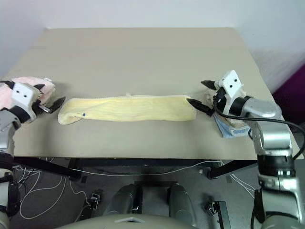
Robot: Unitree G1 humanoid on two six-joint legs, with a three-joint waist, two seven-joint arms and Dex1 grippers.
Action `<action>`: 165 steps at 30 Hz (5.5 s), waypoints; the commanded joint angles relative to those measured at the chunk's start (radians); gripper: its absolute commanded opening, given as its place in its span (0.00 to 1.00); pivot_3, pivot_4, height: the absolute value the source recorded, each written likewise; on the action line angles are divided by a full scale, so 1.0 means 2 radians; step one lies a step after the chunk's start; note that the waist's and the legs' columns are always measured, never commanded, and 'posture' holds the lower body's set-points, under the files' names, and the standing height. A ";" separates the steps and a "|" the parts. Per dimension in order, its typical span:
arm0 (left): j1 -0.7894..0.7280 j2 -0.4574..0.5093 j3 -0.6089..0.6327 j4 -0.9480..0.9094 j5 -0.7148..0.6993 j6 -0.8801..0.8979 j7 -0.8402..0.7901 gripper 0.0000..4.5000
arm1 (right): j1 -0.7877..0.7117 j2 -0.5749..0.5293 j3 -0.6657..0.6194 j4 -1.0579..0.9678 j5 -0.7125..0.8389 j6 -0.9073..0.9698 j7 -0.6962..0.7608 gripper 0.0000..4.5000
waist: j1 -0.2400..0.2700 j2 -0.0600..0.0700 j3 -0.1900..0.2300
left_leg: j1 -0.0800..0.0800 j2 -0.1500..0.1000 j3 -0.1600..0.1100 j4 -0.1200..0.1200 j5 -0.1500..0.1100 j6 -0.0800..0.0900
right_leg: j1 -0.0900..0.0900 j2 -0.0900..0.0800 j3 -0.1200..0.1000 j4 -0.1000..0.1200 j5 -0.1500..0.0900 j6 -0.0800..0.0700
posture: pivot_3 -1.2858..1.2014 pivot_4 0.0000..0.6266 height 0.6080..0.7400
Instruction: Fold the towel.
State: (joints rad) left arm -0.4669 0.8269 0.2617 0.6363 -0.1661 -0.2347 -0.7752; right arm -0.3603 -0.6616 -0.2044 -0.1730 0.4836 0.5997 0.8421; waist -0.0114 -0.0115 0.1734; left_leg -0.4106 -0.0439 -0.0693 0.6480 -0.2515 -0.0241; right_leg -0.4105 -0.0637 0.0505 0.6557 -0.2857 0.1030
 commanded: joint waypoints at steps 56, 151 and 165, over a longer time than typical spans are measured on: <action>0.166 -0.039 -0.067 -0.337 -0.087 0.130 -0.154 1.00 | 0.042 0.218 -0.117 0.001 0.520 0.100 -0.697 0.00 | -0.004 0.000 -0.001 | 0.002 0.000 0.001 -0.001 0.000 0.000 | 0.002 0.001 0.000 -0.001 0.000 0.000 | 0.52 0.24 1.00; 0.353 -0.342 0.078 -0.520 -0.389 0.359 0.301 1.00 | -0.145 0.213 0.222 0.243 -0.155 -0.220 -0.021 0.02 | -0.002 0.000 -0.001 | 0.002 0.000 0.000 -0.002 0.000 0.000 | 0.002 0.001 0.000 -0.003 0.000 0.000 | 0.52 0.24 1.00; 0.252 -0.335 0.094 -0.438 -0.463 0.430 0.413 1.00 | -0.122 0.170 0.150 0.050 -0.101 -0.110 -0.047 0.02 | 0.002 0.002 -0.002 | 0.003 0.000 -0.002 -0.001 0.000 0.000 | 0.004 0.000 -0.002 -0.003 0.000 0.000 | 0.52 0.24 1.00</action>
State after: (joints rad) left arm 0.0497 0.1554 0.4481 -0.2992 -1.0856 0.5966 0.0041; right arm -0.6042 -0.3163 0.1169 -0.0141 0.2598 0.3683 0.7570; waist -0.0082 -0.0082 0.1702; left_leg -0.4055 -0.0448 -0.0728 0.6457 -0.2514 -0.0250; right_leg -0.4032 -0.0628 0.0473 0.6505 -0.2858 0.1023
